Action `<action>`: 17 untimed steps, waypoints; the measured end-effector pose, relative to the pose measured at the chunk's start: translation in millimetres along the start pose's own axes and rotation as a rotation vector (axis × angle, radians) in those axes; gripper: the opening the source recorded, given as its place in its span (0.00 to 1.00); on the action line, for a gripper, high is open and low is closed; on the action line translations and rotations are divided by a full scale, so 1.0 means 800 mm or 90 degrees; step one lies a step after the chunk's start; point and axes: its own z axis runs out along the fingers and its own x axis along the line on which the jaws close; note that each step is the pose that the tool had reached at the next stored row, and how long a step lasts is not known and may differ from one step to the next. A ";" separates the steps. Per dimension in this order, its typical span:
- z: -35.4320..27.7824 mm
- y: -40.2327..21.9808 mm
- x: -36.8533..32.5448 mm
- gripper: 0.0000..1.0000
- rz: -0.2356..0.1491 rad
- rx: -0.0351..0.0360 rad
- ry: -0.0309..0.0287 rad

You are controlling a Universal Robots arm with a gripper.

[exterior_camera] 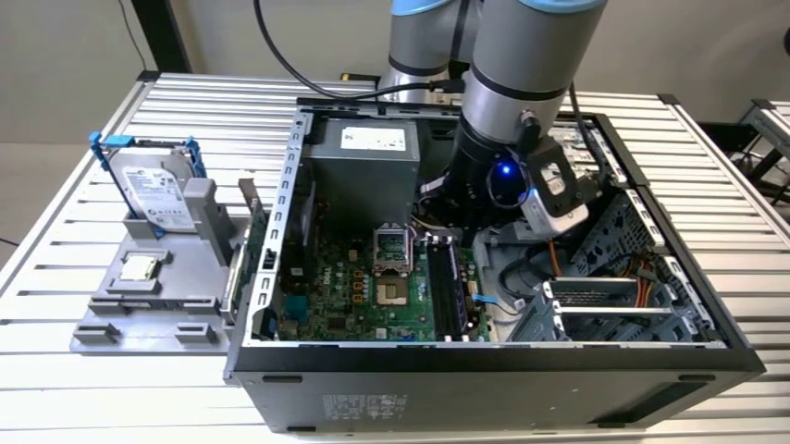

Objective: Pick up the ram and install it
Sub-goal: 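Press down the ram until it locks into place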

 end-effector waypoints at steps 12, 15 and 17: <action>-0.0001 -0.0025 -0.0021 0.00 -0.006 -0.0332 0.0047; -0.0001 -0.0025 -0.0021 0.00 -0.019 -0.0335 0.0051; 0.0000 -0.0025 -0.0021 0.00 -0.030 -0.0338 0.0058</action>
